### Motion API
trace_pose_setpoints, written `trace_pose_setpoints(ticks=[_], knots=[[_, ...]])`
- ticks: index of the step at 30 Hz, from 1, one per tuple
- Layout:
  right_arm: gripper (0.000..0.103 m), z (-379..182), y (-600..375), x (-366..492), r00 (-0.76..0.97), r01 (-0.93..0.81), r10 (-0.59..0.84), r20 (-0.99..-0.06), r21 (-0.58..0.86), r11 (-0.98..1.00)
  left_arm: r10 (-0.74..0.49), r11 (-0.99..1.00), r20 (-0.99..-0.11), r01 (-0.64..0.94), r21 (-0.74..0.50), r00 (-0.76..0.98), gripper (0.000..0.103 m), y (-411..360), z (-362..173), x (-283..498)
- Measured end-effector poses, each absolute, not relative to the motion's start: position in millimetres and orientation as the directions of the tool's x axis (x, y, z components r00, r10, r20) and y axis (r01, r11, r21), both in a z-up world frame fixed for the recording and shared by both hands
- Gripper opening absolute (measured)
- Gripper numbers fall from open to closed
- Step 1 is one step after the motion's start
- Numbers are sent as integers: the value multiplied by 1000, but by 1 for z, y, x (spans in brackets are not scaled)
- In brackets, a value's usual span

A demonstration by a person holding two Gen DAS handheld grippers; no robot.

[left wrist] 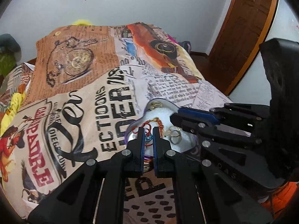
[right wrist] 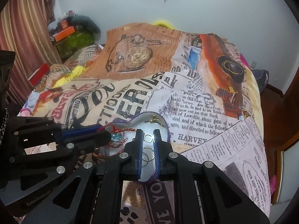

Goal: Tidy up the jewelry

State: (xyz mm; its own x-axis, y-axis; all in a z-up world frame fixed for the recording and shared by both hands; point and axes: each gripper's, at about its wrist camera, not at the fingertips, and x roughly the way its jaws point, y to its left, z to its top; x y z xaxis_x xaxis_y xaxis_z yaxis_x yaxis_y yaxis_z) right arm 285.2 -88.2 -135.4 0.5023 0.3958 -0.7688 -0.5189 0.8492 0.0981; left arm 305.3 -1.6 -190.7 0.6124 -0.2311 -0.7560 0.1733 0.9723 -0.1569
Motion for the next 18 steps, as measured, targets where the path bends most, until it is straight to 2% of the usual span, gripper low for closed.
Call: trace_pose_setpoints(ticks=[5, 10, 18], knots=[[10, -139, -85, 285, 472, -530, 396, -787, 105, 841, -226, 973, -762, 179, -146, 607, 5, 1, -187, 303], [22, -138, -88, 284, 475, -519, 396, -786, 113, 847, -230, 973, -762, 172, -157, 605, 8, 6, -182, 299], [23, -117, -96, 273, 519, -507, 391, -760, 95, 857, -226, 974, -738, 162, -159, 636, 8, 10, -159, 283]])
